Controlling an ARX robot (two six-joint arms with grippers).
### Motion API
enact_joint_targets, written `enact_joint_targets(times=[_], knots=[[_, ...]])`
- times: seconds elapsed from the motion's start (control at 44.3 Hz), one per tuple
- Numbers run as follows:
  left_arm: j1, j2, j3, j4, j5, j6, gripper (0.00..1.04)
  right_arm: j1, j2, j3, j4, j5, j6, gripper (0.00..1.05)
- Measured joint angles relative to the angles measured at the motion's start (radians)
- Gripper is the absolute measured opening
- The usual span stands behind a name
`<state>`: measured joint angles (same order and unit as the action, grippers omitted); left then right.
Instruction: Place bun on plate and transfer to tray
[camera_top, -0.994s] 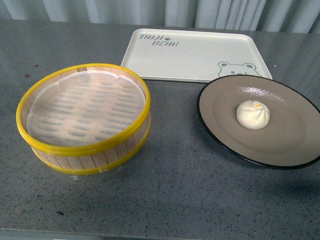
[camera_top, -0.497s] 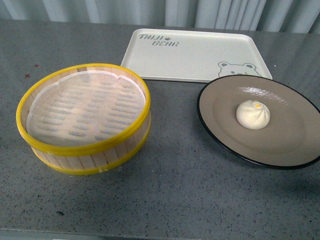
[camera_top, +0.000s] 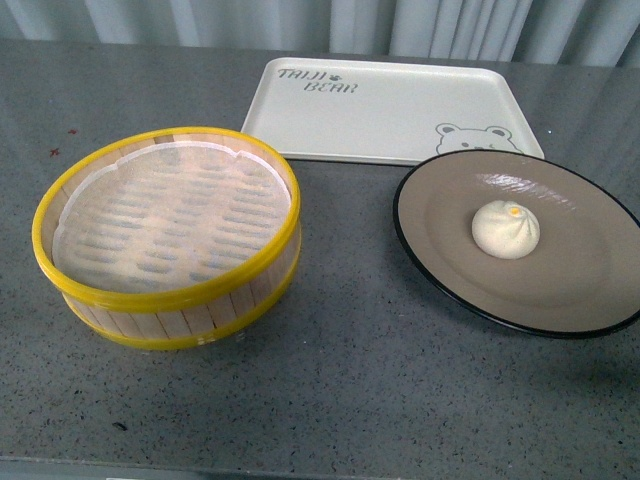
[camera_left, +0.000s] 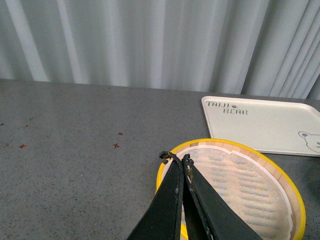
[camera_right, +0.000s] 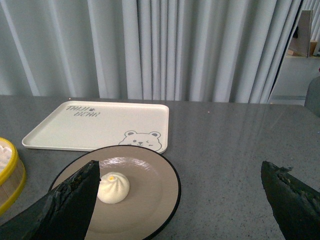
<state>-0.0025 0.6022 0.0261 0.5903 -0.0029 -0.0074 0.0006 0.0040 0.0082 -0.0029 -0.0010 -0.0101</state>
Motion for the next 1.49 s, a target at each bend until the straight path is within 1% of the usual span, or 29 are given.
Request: enact_joint_targets(times=[0.316,0.859,0.881,0.949,1.017,1.152,1.197,1.22,1.243,1.265,1.31,1.356,1.378,1.423,1.446,1.491], knots=[[0.000,-0.243,-0.001,-0.229,0.000,0.000,0.04,0.000,0.000,0.000,0.000,0.000,0.000,0.96],[0.000,-0.422,-0.001,-0.406,0.000,0.000,0.04,0.000,0.000,0.000,0.000,0.000,0.000,0.96],[0.000,-0.439,0.000,-0.423,0.000,0.000,0.04,0.000,0.000,0.000,0.000,0.000,0.000,0.96],[0.000,-0.554,0.000,-0.572,0.003,0.000,0.04,0.000,0.000,0.000,0.000,0.000,0.000,0.96],[0.000,-0.598,0.000,-0.585,0.003,0.000,0.04,0.000,0.000,0.000,0.000,0.000,0.000,0.96],[0.000,-0.598,0.000,-0.590,0.003,0.000,0.04,0.000,0.000,0.000,0.000,0.000,0.000,0.96],[0.000,-0.598,0.000,-0.590,0.003,0.000,0.11,0.000,0.000,0.000,0.000,0.000,0.000,0.96],[0.000,-0.598,0.000,-0.590,0.002,0.000,0.18,0.001,0.000,0.000,0.000,0.006,-0.003,0.96],[0.000,-0.598,0.000,-0.590,0.003,0.000,0.23,0.025,0.021,0.000,0.029,0.104,-0.053,0.96],[0.000,-0.598,0.000,-0.590,0.003,0.000,0.28,0.030,0.061,0.005,0.065,0.187,-0.100,0.96],[0.000,-0.598,0.000,-0.590,-0.001,0.000,0.36,0.006,0.137,0.016,0.117,0.207,-0.143,0.96],[0.000,-0.598,0.000,-0.590,0.003,0.000,0.45,-0.048,0.237,0.038,0.173,0.164,-0.156,0.96],[0.000,-0.599,0.000,-0.590,0.003,0.000,0.50,-0.108,0.344,0.068,0.230,0.103,-0.155,0.96],[0.000,-0.598,0.000,-0.590,0.002,0.000,0.61,-0.197,0.522,0.129,0.310,-0.005,-0.137,0.96],[0.000,-0.598,0.000,-0.590,0.003,0.000,0.68,-0.248,0.638,0.175,0.339,-0.064,-0.121,0.96],[0.000,-0.599,0.000,-0.590,0.002,0.000,0.78,-0.307,0.808,0.251,0.332,-0.174,-0.087,0.96]])
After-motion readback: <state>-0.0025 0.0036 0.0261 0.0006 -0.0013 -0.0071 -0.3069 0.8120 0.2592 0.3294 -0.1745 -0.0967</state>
